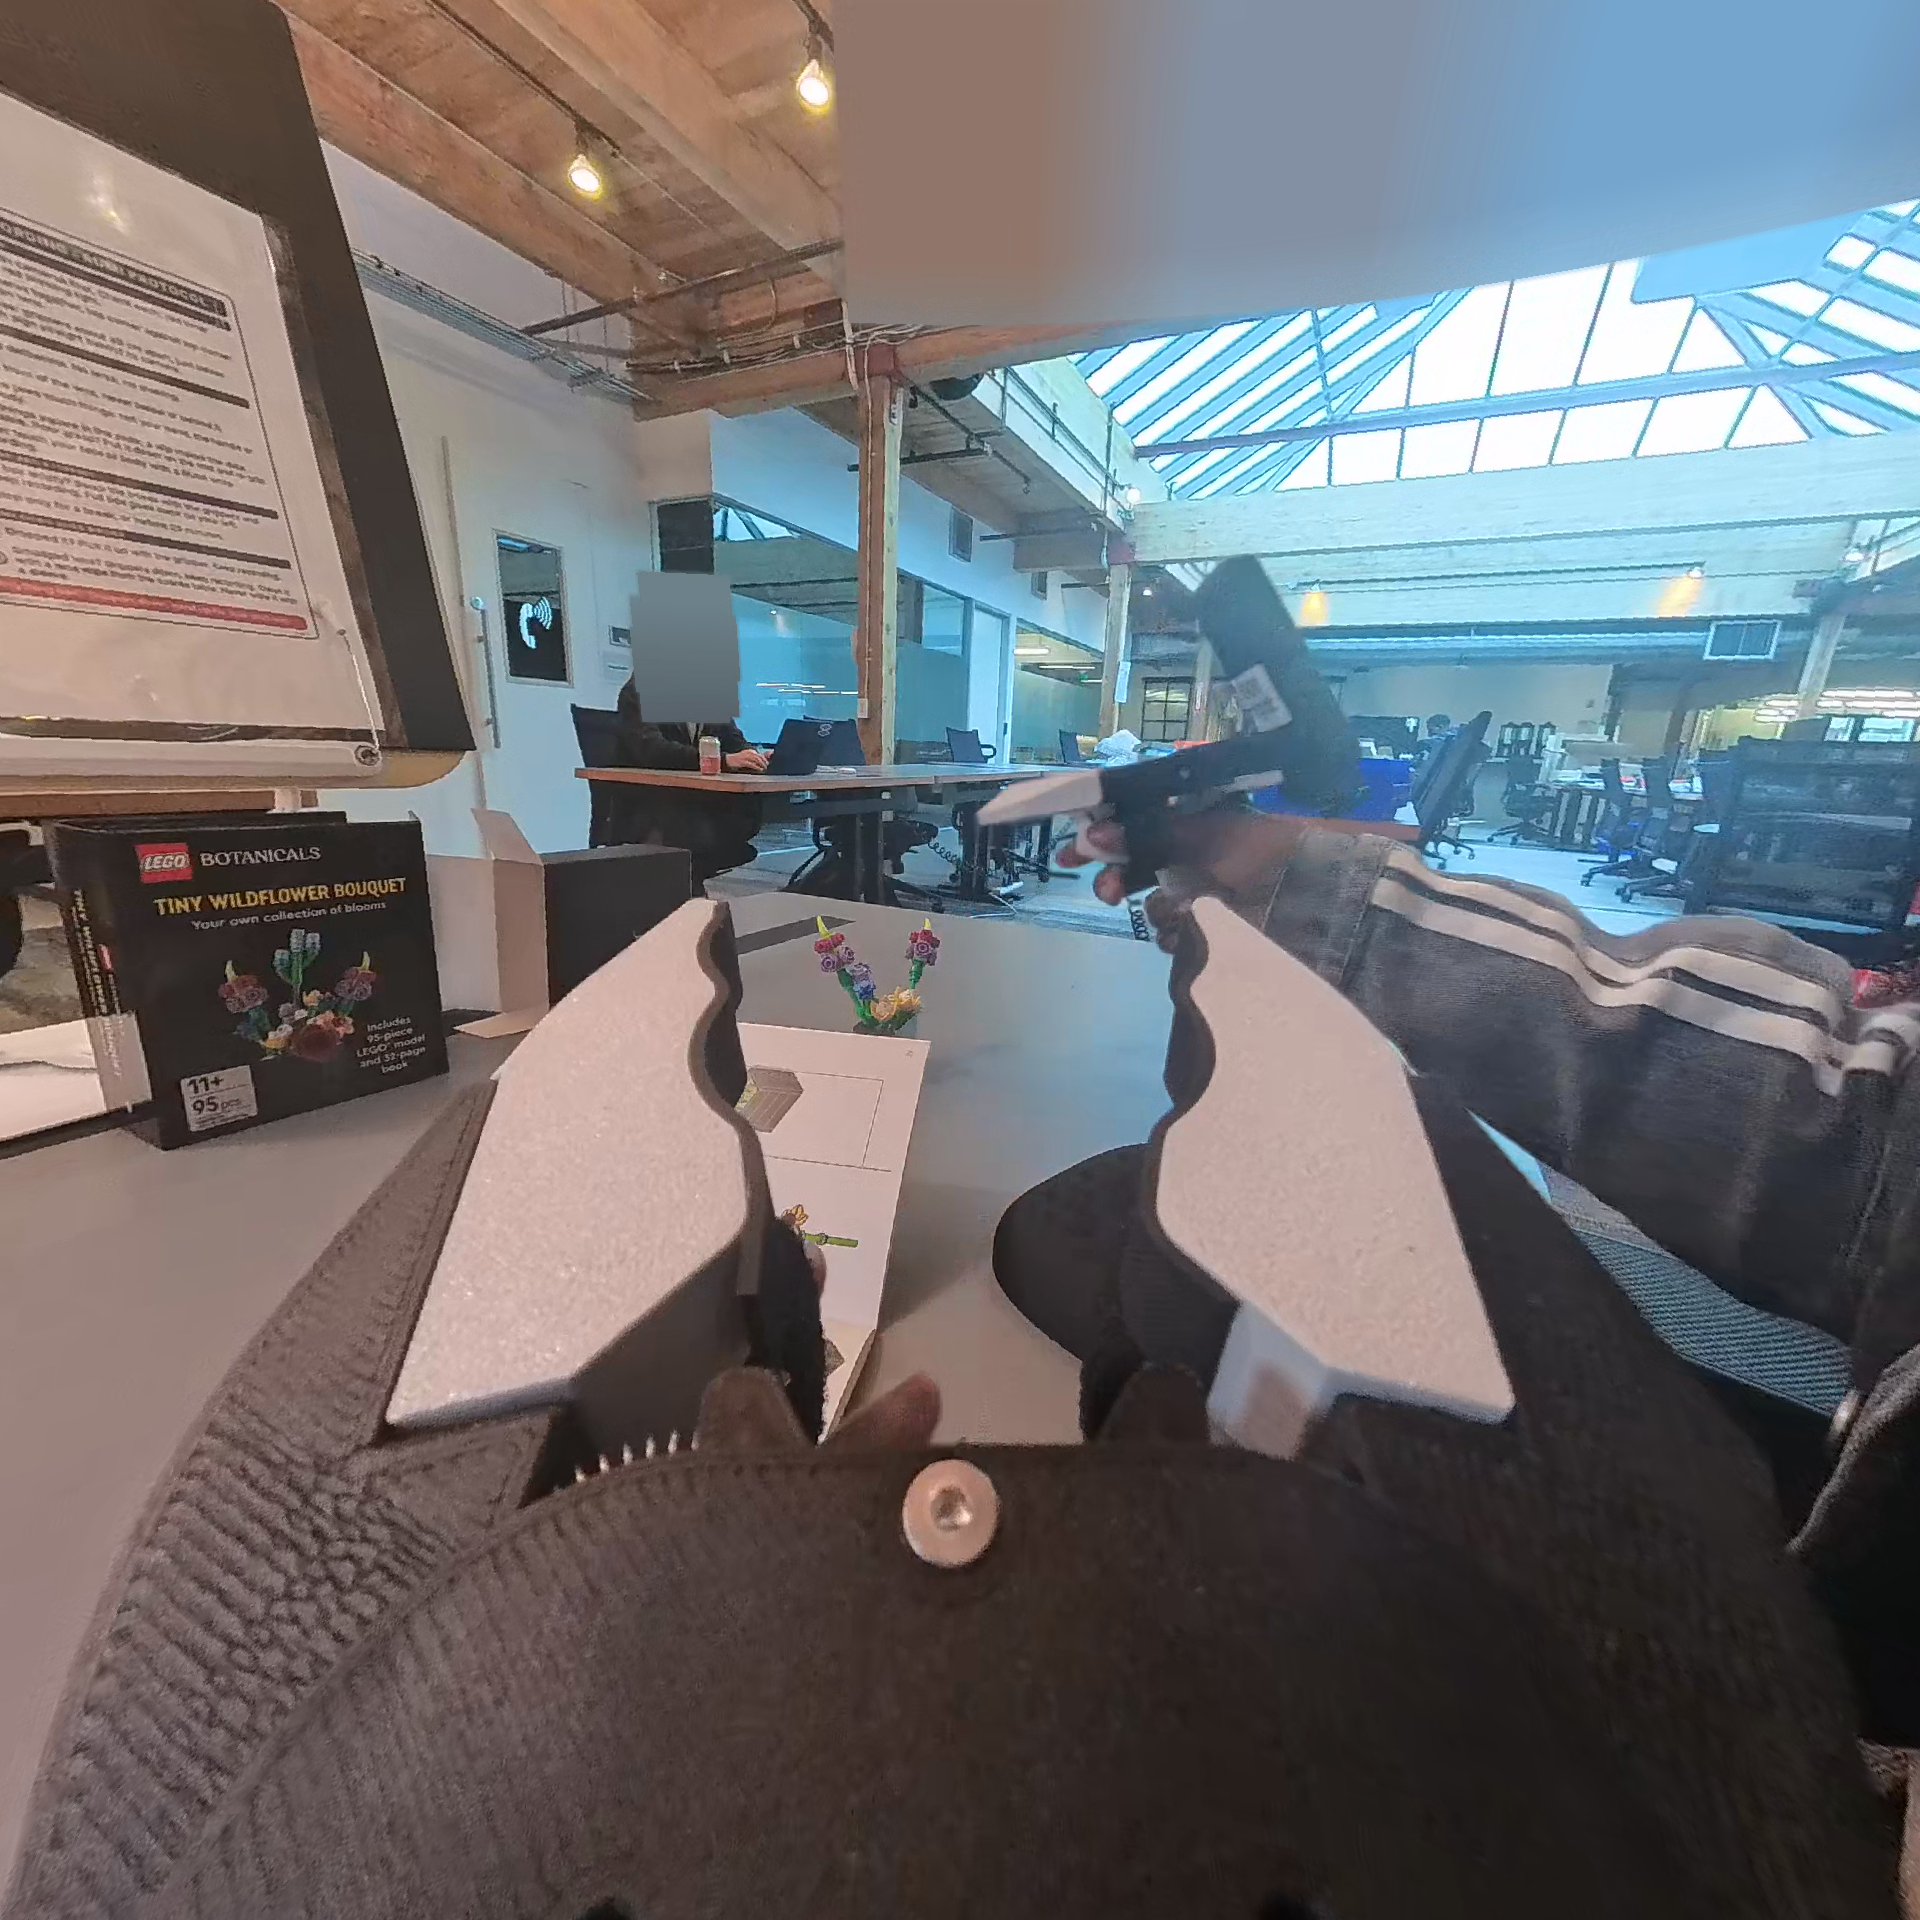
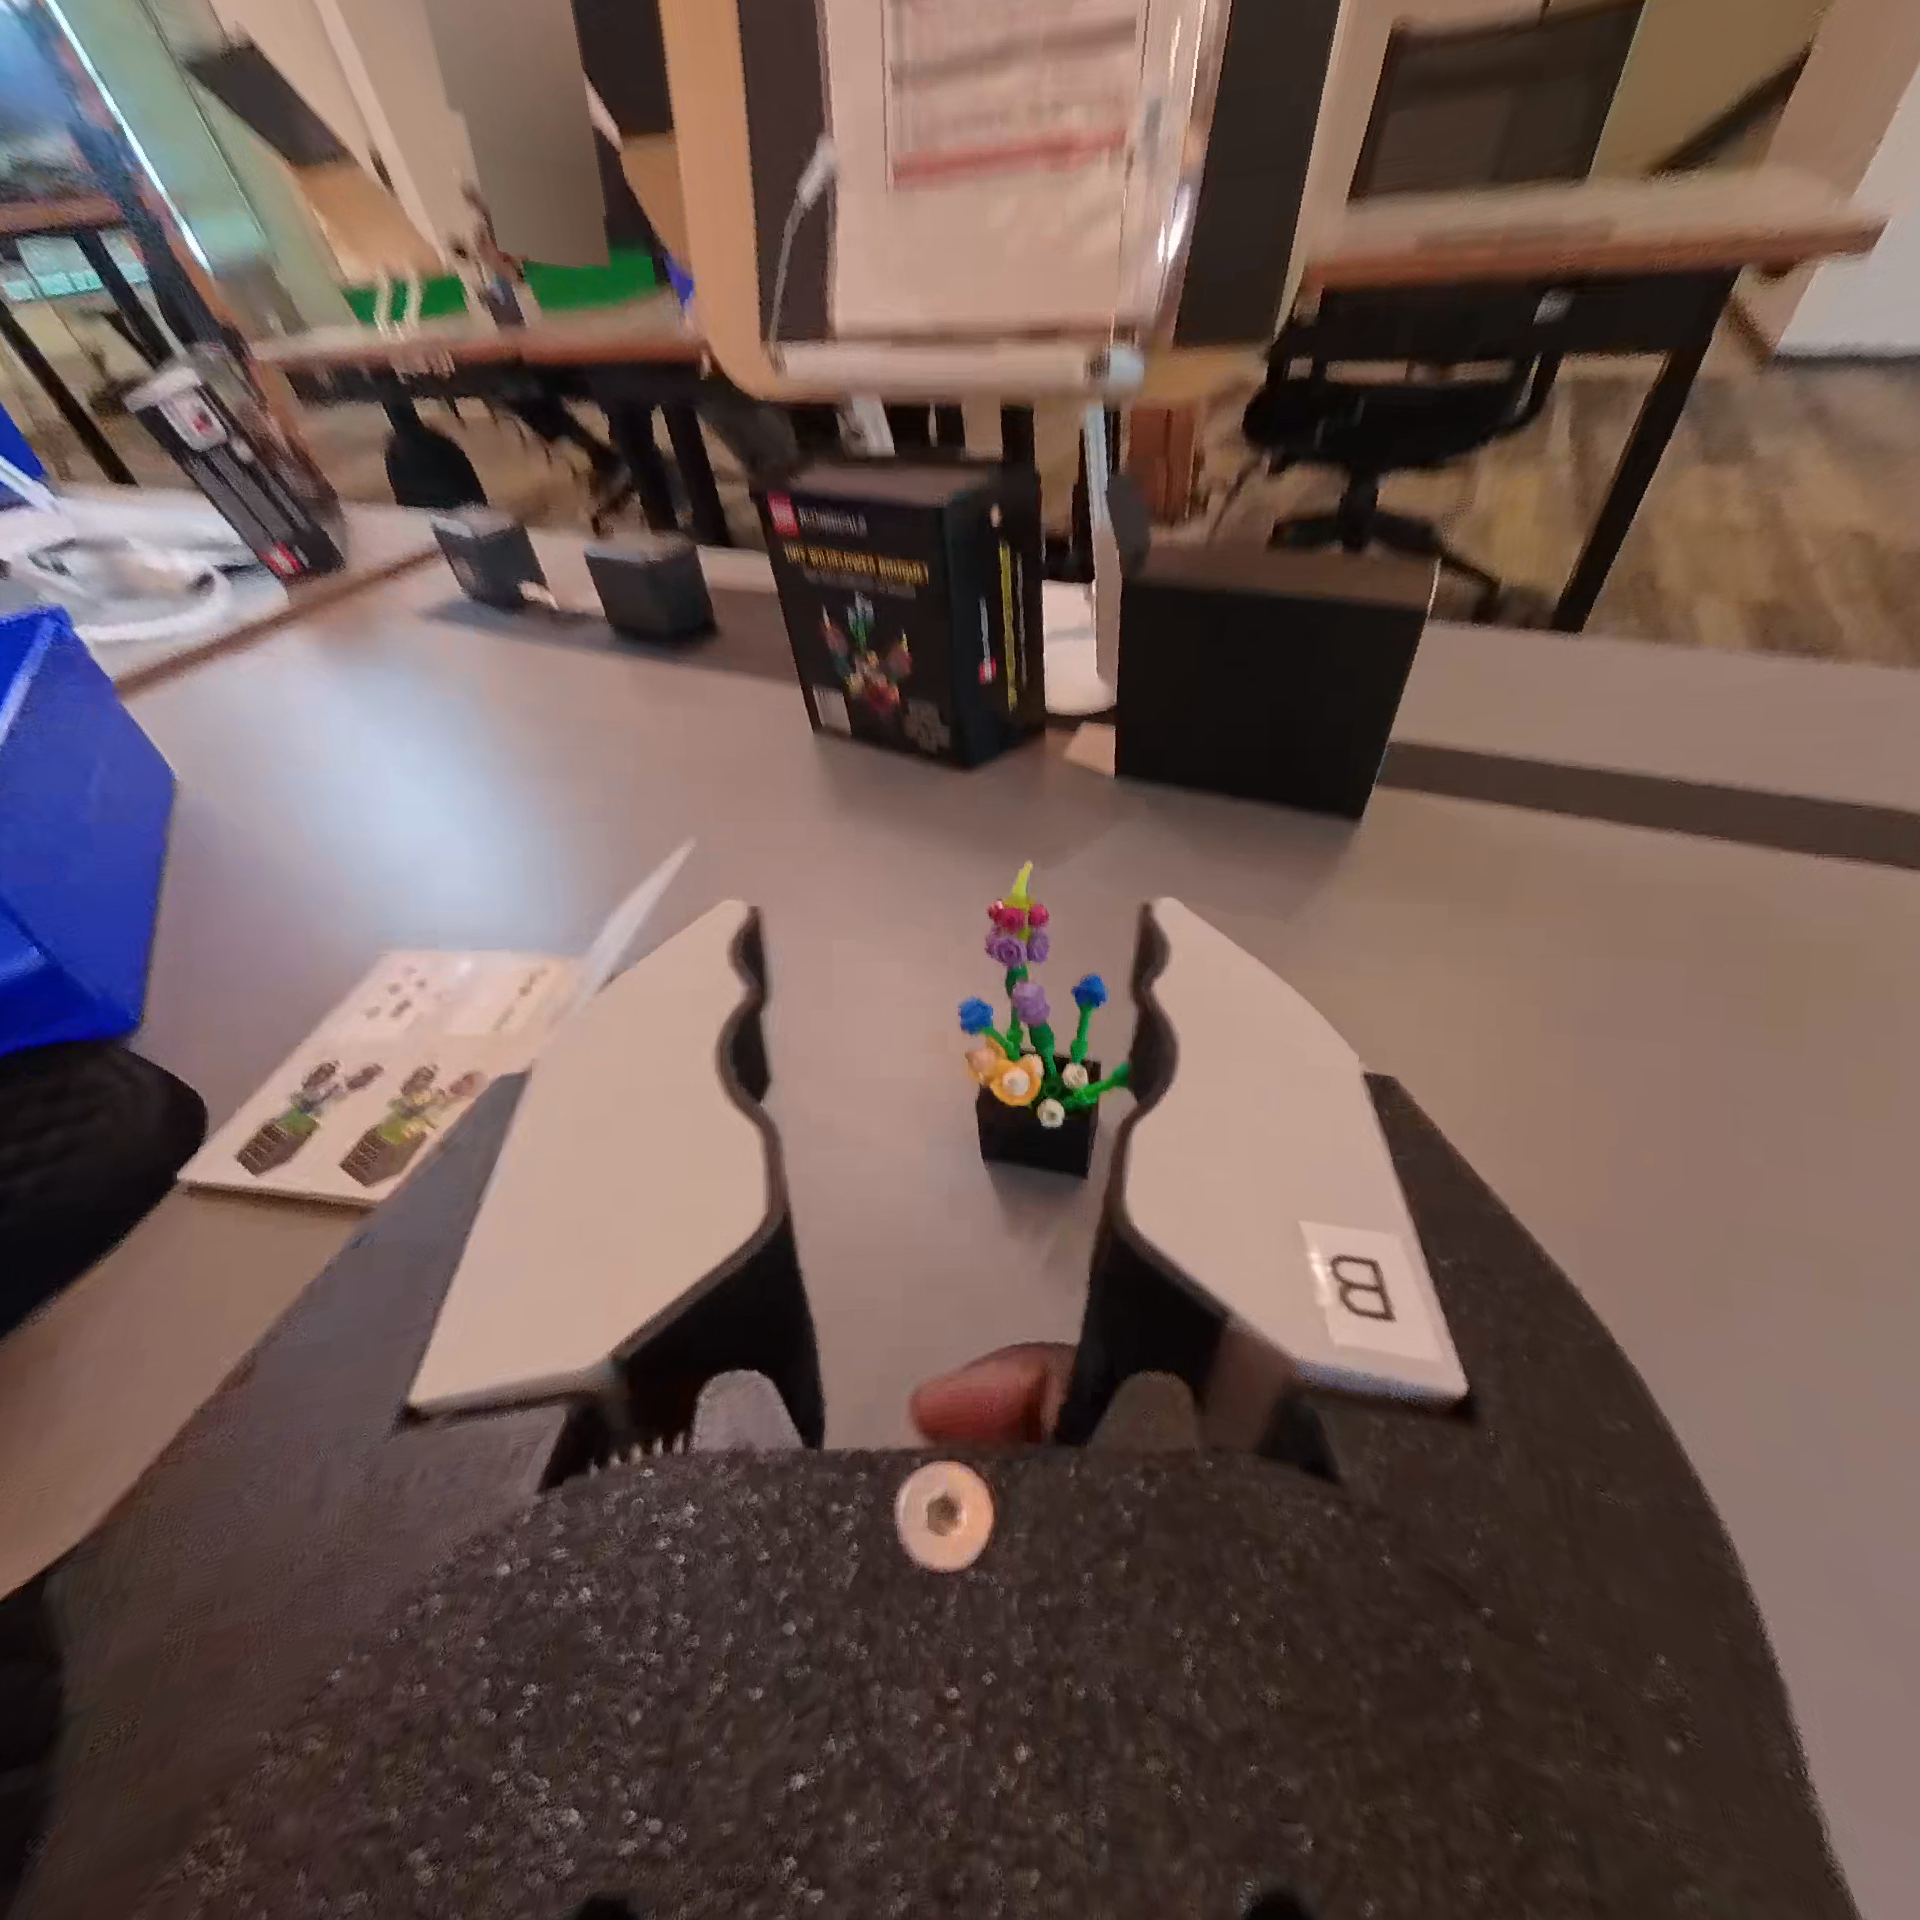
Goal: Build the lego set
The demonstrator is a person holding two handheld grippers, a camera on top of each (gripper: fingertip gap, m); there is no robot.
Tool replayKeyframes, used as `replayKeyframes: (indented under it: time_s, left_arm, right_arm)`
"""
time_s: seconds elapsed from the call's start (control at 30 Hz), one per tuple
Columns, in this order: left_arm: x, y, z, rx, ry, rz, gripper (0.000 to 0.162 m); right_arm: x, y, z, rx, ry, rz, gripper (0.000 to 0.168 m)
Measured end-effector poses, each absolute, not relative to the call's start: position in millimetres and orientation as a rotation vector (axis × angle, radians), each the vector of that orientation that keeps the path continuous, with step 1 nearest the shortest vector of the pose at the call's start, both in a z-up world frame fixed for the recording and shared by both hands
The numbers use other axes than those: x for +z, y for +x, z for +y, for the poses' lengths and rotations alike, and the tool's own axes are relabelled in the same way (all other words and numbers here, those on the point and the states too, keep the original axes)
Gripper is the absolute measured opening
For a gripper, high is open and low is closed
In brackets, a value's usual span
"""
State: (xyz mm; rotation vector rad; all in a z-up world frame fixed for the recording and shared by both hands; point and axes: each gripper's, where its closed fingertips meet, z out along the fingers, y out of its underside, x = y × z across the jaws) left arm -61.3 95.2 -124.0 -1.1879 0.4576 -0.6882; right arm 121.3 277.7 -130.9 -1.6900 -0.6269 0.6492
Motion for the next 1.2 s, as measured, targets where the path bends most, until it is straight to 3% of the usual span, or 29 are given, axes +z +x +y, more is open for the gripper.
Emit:
replayKeyframes:
  time_s: [0.1, 0.27, 0.3, 0.4, 0.53, 0.6, 0.63, 0.73, 0.77, 0.83, 0.93, 1.03, 1.13, 1.2]
  left_arm:
    - [-123, -59, 93, -0.677, -1.177, 0.478, 0.079]
    - [-121, -56, 89, -0.659, -1.149, 0.508, 0.082]
    - [-117, -53, 85, -0.659, -1.124, 0.519, 0.09]
    - [-112, -38, 78, -0.699, -1.107, 0.561, 0.14]
    - [-126, -20, 77, -0.602, -1.178, 0.687, 0.145]
    - [-123, -24, 77, -0.55, -1.162, 0.68, 0.133]
    - [-121, -26, 75, -0.554, -1.149, 0.682, 0.112]
    - [-113, -44, 75, -0.556, -1.146, 0.595, 0.006]
    - [-112, -47, 76, -0.557, -1.153, 0.587, 0.0]
    - [-119, -49, 82, -0.535, -1.236, 0.603, 0.0]
    - [-127, -54, 90, -0.464, -1.329, 0.638, 0.001]
    - [-137, -57, 101, -0.442, -1.421, 0.655, 0.033]
    - [-156, -60, 113, -0.437, -1.532, 0.655, 0.054]
    - [-162, -58, 118, -0.466, -1.549, 0.664, 0.056]
  right_arm:
    - [-114, 122, 266, 0.667, -1.578, -0.58, 0.093]
    - [-80, 121, 241, 0.681, -1.298, -0.493, 0.114]
    - [-72, 121, 235, 0.682, -1.232, -0.469, 0.12]
    - [-68, 111, 219, 0.679, -1.158, -0.478, 0.146]
    - [-77, 96, 205, 0.644, -1.172, -0.55, 0.148]
    - [-84, 87, 196, 0.673, -1.178, -0.584, 0.136]
    - [-89, 82, 191, 0.694, -1.185, -0.609, 0.123]
    - [-109, 62, 172, 0.791, -1.229, -0.792, 0.019]
    - [-114, 56, 169, 0.811, -1.248, -0.831, 0.004]
    - [-122, 50, 175, 0.808, -1.323, -0.847, 0.003]
    - [-127, 43, 191, 0.853, -1.439, -0.814, 0.025]
    - [-140, 34, 207, 0.945, -1.593, -0.833, 0.042]
    - [-158, 21, 220, 1.018, -1.715, -0.884, 0.051]
    - [-169, 12, 227, 1.058, -1.75, -0.905, 0.05]
